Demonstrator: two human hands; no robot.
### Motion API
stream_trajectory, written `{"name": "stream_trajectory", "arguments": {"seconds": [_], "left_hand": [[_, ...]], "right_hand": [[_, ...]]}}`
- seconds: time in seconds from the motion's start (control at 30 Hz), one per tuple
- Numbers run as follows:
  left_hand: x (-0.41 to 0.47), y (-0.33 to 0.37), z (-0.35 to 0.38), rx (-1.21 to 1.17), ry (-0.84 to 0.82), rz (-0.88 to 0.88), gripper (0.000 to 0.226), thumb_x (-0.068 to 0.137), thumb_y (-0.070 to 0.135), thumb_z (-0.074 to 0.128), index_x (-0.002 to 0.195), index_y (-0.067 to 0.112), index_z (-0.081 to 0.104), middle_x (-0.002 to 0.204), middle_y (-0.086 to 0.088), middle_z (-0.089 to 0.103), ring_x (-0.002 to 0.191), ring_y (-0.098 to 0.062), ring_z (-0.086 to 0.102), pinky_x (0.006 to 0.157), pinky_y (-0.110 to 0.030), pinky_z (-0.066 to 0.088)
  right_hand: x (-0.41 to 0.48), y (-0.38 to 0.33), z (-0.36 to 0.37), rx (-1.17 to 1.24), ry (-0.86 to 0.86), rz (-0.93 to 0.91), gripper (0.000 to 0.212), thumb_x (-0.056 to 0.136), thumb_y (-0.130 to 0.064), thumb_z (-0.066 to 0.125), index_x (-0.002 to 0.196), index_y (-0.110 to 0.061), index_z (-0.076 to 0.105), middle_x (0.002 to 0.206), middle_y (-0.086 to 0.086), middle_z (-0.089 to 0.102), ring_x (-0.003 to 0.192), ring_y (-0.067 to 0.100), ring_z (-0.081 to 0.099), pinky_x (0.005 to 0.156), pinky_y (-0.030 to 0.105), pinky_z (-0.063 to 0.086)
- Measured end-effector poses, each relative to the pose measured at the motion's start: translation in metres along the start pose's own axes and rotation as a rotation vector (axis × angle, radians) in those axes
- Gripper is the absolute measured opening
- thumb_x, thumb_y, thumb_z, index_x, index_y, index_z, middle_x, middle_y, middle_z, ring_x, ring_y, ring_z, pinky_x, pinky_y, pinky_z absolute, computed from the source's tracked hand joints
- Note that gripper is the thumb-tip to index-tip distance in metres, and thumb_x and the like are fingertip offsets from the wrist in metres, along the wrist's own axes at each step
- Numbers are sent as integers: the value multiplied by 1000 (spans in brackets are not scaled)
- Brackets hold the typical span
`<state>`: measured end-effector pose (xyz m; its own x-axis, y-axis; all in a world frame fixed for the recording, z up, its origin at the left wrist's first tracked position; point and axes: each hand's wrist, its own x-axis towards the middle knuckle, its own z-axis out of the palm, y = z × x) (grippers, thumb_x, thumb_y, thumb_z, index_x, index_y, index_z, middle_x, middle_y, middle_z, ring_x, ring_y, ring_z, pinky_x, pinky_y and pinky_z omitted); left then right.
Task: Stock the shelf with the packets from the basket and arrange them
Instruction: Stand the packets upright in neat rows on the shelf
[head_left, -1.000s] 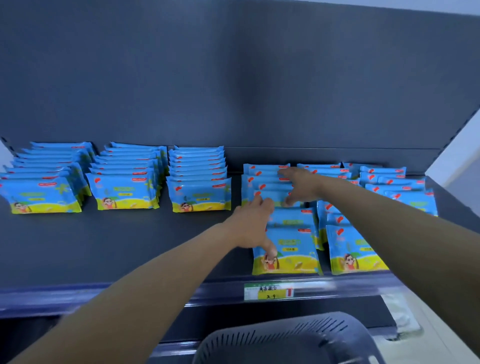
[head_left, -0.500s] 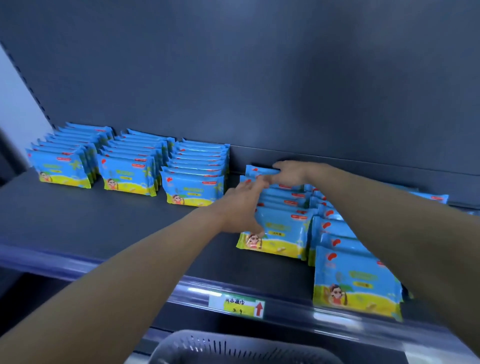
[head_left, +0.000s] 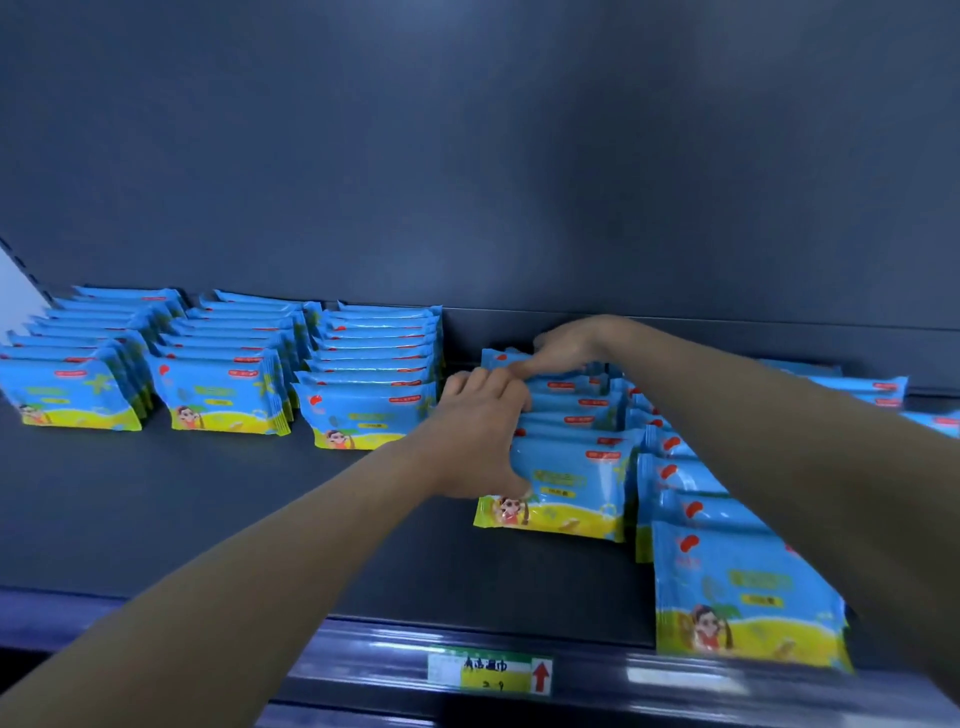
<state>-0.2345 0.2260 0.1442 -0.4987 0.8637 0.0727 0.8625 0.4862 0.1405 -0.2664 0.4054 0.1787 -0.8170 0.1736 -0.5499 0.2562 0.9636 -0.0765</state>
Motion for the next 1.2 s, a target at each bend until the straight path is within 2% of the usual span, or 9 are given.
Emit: {"name": "stream_trajectory", "arguments": {"seconds": [0.17, 0.27, 0.37, 0.53, 0.73, 0.87, 0.97, 1.03, 1.2], "left_hand": [[-2, 0, -1, -20, -3, -15, 63, 65, 46, 70, 111, 18, 38, 112, 7, 41, 107, -15, 41, 100, -31, 20], [4, -3, -3, 100, 66, -47, 62, 68, 42, 66, 117, 15, 38, 111, 4, 44, 107, -17, 43, 102, -33, 23], [12, -5, -2, 207, 113, -118, 57, 73, 38, 62, 119, 15, 36, 113, 1, 42, 109, -20, 42, 103, -35, 22], [20, -5, 0, 287, 106, -216, 60, 74, 40, 63, 120, 13, 35, 123, -5, 38, 114, -25, 38, 108, -40, 23], [28, -6, -2, 301, 27, -250, 80, 73, 46, 64, 131, 9, 24, 146, -13, 23, 138, -34, 18, 116, -47, 8], [32, -14, -2, 343, -53, -221, 88, 82, 45, 57, 145, 12, 6, 156, -14, 6, 142, -34, 7, 117, -46, 7], [35, -16, -9, 328, -142, -213, 96, 81, 56, 56, 148, 12, 2, 156, -16, 0, 143, -36, 3, 117, -47, 0], [35, -16, -11, 350, -153, -212, 101, 78, 64, 53, 148, 12, 3, 156, -16, 3, 143, -36, 6, 117, -49, -2], [35, -12, -7, 354, -131, -229, 104, 79, 69, 46, 147, 6, 1, 155, -20, 4, 142, -40, 7, 117, -48, 0]], "right_hand": [[-8, 0, -6, 54, 197, -70, 53, 77, -62, 59, 74, -10, 53, 69, -2, 48, 63, 17, 43, 58, 30, 36], [-13, 3, -7, 154, 278, -157, 56, 80, -49, 65, 108, -1, 59, 94, 7, 58, 87, 22, 54, 78, 37, 46], [-17, 5, -5, 265, 346, -183, 50, 89, -31, 60, 134, -11, 51, 136, 2, 52, 124, 18, 49, 99, 26, 39], [-22, 22, 5, 421, 601, -78, 32, 87, -8, 53, 119, -6, 59, 127, 9, 56, 117, 23, 52, 97, 29, 41], [-27, 25, 20, 560, 478, 39, 43, 95, -23, 50, 134, -5, 43, 130, 11, 51, 115, 25, 52, 90, 31, 42], [-21, 13, 20, 874, 457, 72, 28, 90, -13, 50, 115, -2, 54, 117, 15, 60, 104, 26, 60, 94, 42, 48], [-5, 20, 22, 1034, 435, 76, 14, 84, -7, 45, 96, -5, 53, 104, 14, 60, 89, 29, 58, 76, 43, 49], [-3, 23, 23, 1171, 445, 94, 17, 83, -7, 45, 99, -8, 49, 105, 15, 58, 92, 31, 60, 79, 40, 49], [-21, 11, 23, 1505, 429, 63, 14, 95, -3, 38, 102, -3, 51, 90, 12, 56, 70, 27, 59, 74, 41, 53]]}}
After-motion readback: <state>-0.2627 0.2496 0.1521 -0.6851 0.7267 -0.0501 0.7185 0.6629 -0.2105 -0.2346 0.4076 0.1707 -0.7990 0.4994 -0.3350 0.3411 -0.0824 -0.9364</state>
